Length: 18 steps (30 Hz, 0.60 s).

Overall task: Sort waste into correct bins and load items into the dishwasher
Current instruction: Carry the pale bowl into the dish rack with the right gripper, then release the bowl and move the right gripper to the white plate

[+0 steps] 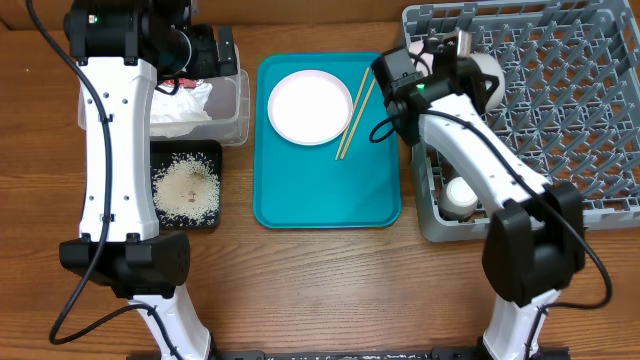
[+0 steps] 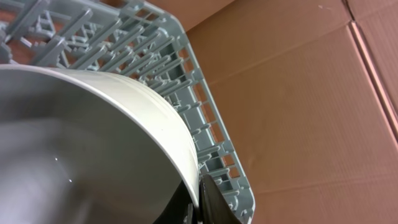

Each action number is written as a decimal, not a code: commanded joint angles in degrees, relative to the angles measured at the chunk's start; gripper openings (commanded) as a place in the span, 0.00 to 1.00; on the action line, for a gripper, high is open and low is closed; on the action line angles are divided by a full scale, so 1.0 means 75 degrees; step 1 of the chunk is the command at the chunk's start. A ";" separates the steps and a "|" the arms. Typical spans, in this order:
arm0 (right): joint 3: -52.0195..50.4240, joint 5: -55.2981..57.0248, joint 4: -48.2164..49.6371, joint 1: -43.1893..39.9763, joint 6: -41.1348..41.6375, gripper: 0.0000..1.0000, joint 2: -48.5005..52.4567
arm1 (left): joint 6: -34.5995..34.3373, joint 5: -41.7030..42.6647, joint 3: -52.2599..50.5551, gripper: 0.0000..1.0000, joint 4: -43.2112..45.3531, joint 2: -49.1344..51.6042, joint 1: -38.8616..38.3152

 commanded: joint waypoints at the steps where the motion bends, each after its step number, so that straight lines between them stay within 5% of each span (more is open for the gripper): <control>1: -0.0006 0.0370 0.0149 0.0029 0.0012 0.04 0.0219 | -0.0108 -0.0050 0.0064 1.00 0.0006 0.0085 -0.0052; 18: -0.0344 -0.0277 0.0248 0.0026 0.0289 0.04 0.0393 | -0.0108 -0.0047 0.0064 1.00 0.0006 0.0085 -0.0052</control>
